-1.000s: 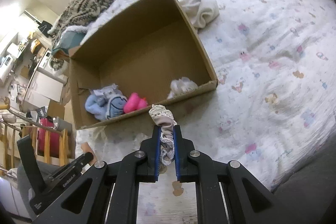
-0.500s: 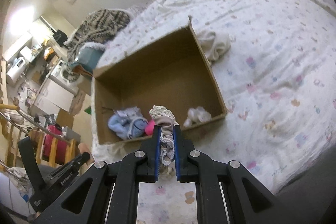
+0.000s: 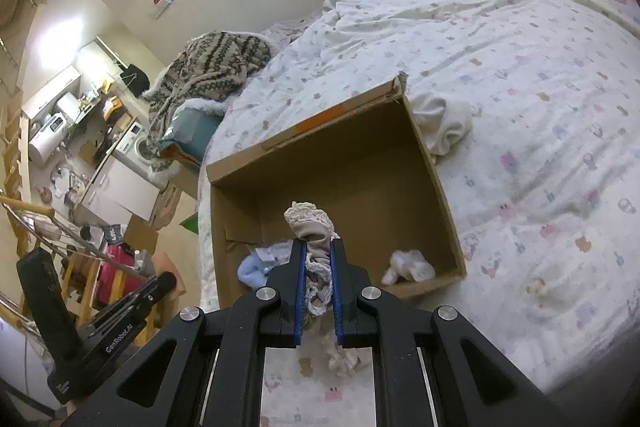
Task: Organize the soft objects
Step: 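Carry the orange cylinder with the left tool into the box while the right tool carries the beige scrunchie, then open the left tool releasing the cylinder while the right tool releases the scrunchie in the box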
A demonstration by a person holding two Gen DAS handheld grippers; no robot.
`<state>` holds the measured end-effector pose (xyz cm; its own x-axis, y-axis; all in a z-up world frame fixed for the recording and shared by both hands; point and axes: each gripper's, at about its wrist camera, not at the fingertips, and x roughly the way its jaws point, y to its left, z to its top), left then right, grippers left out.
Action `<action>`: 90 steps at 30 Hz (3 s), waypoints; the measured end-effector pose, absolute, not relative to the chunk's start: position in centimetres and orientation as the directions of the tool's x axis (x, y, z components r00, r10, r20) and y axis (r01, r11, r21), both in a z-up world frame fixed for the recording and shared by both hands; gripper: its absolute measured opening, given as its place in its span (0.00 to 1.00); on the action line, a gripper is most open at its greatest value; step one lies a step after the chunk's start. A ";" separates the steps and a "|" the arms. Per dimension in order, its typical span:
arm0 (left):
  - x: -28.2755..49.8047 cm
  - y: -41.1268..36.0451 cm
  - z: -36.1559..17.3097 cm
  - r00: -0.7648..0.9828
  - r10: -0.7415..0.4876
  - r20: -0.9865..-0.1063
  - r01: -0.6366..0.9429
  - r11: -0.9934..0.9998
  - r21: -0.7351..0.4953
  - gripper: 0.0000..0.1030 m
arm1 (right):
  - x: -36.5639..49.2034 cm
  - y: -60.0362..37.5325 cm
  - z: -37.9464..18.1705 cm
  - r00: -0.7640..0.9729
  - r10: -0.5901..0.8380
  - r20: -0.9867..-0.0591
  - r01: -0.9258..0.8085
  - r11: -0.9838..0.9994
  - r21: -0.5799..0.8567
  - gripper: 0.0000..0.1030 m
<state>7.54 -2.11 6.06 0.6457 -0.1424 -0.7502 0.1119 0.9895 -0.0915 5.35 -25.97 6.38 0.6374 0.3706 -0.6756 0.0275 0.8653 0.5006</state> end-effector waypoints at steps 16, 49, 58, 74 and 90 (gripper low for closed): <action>13.1 -7.1 0.2 0.557 -0.191 -0.808 0.211 0.974 -0.085 0.05 | 9.6 -26.2 1.6 0.576 0.360 -0.734 0.069 0.873 0.482 0.12; 13.9 -7.8 -3.8 0.516 -0.160 -0.842 0.202 0.977 -0.062 0.12 | 11.5 -25.2 -4.4 0.429 0.342 -0.836 0.093 0.904 0.417 0.13; 13.5 -8.2 -3.8 0.519 -0.160 -0.840 0.217 0.975 -0.051 0.17 | 11.3 -25.9 -4.5 0.435 0.361 -0.825 0.098 0.892 0.442 0.13; 12.9 -8.2 -2.8 0.551 -0.168 -0.817 0.214 0.975 -0.056 0.59 | 10.9 -26.4 -3.0 0.516 0.370 -0.772 0.079 0.878 0.473 0.69; 11.9 -7.4 -1.4 0.577 -0.141 -0.805 0.179 0.983 -0.044 0.64 | 10.3 -27.9 -2.6 0.530 0.346 -0.775 0.132 0.869 0.478 0.68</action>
